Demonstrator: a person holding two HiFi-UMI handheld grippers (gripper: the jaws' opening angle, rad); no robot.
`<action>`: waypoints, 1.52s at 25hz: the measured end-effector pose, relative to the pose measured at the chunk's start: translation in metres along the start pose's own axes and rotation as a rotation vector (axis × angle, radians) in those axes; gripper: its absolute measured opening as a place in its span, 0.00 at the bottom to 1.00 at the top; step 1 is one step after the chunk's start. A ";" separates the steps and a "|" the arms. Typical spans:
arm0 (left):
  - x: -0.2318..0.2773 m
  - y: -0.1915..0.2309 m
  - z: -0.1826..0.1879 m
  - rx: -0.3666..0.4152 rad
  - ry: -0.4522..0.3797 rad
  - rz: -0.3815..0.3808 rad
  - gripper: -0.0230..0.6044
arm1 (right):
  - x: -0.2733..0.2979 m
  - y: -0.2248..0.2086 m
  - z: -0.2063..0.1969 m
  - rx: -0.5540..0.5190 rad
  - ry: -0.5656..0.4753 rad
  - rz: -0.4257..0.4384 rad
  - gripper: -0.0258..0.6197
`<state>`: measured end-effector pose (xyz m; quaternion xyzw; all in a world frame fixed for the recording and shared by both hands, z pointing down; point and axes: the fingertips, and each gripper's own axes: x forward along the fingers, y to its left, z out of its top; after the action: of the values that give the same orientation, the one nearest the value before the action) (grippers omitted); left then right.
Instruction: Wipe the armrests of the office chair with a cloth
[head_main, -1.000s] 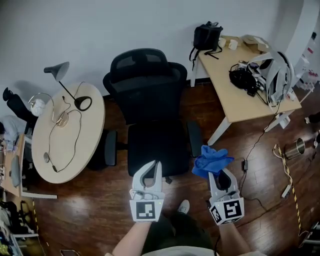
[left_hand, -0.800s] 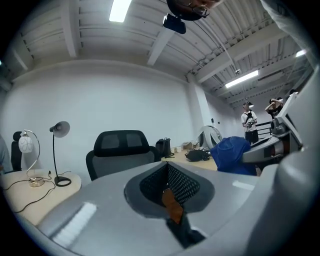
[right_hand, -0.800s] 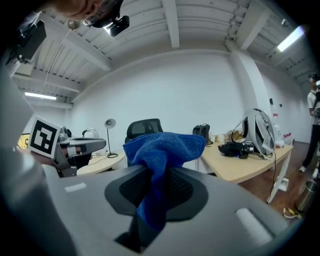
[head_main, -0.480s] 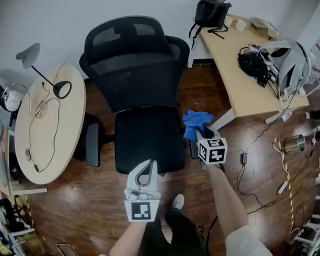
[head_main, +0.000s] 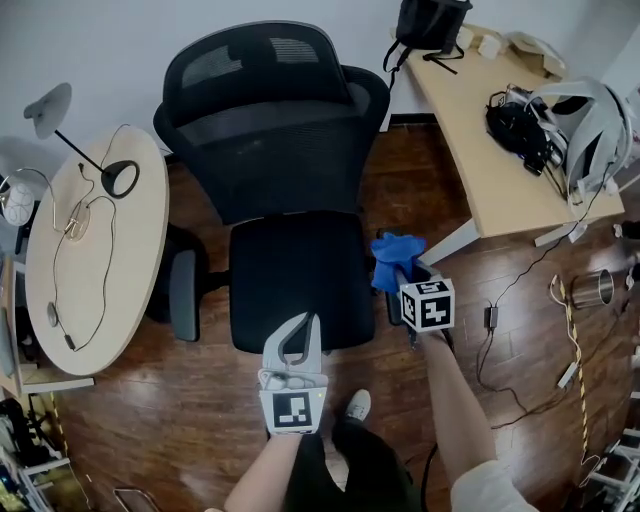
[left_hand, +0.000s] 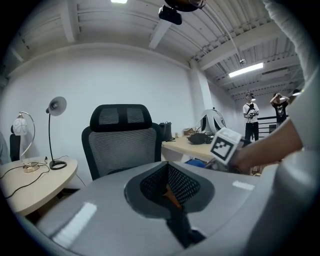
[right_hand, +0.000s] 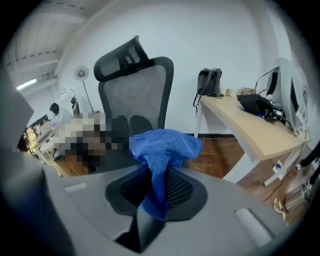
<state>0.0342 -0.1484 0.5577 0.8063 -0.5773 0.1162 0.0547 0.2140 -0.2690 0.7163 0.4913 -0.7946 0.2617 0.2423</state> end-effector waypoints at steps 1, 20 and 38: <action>0.003 -0.001 -0.001 0.000 -0.002 -0.005 0.15 | -0.019 0.012 -0.011 -0.011 -0.004 0.000 0.16; -0.052 0.072 -0.014 -0.031 -0.028 0.087 0.15 | -0.151 0.195 0.061 -0.220 -0.722 0.121 0.16; -0.185 0.314 -0.084 -0.066 -0.034 0.262 0.15 | 0.190 0.446 0.061 -0.301 -0.128 0.350 0.16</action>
<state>-0.3296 -0.0628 0.5785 0.7235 -0.6822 0.0895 0.0558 -0.2746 -0.2637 0.7136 0.3201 -0.9114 0.1468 0.2130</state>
